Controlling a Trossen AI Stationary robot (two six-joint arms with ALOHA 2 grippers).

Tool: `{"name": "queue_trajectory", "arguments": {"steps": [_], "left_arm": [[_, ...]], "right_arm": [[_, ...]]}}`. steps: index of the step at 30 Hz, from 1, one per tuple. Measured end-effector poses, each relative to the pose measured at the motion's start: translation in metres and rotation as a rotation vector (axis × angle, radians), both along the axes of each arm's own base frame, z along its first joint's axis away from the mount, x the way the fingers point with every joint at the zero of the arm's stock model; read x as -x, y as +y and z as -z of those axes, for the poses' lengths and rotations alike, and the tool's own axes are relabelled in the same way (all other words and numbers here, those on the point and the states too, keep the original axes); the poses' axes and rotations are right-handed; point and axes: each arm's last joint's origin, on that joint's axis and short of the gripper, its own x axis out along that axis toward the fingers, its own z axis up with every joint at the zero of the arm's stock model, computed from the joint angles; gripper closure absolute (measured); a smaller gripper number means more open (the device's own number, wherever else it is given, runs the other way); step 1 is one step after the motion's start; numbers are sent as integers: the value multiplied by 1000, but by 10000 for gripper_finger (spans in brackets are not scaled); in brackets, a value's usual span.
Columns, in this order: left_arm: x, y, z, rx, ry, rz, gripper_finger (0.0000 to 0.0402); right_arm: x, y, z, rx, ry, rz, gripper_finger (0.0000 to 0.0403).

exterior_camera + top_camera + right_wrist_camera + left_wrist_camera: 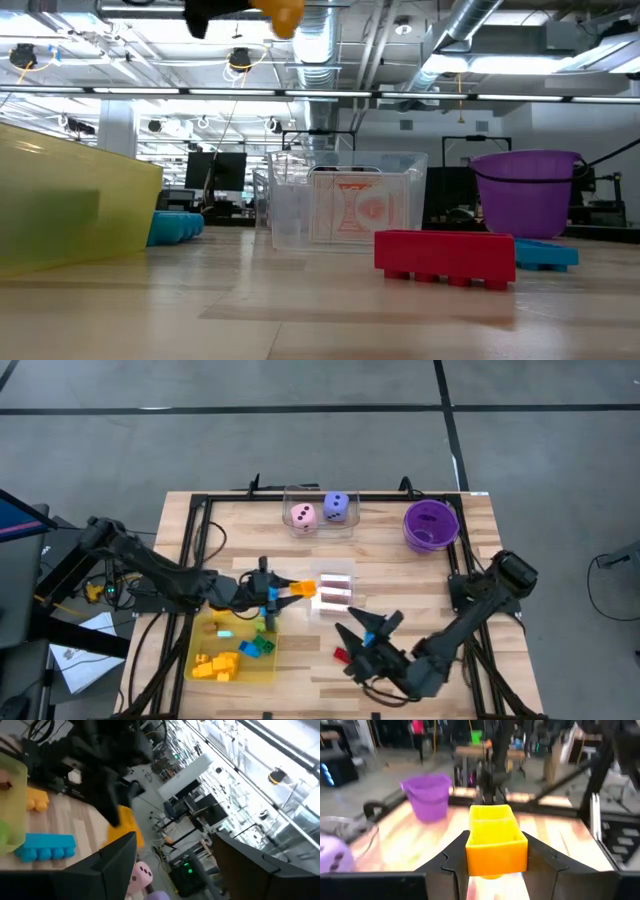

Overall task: Pick & Place Toys
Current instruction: Put the yellow game piece into the yellow bin

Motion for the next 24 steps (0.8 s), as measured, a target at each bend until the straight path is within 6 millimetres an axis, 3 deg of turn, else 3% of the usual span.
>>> {"name": "queue_trajectory", "arguments": {"steps": [7, 11, 15, 24], "left_arm": [[34, -13, -7, 23, 121, 203, 273], [45, -25, -2, 6, 195, 313, 272], [56, -28, 8, 65, 317, 314, 273], [79, -43, 27, 242, 577, 413, 272]], "right_arm": [[34, -13, -13, -98, -87, 9, 147], [50, -21, -17, -153, -137, -4, 147], [66, -25, -23, -212, -187, -25, 147], [79, -25, -24, -249, -215, -54, 147]]}}
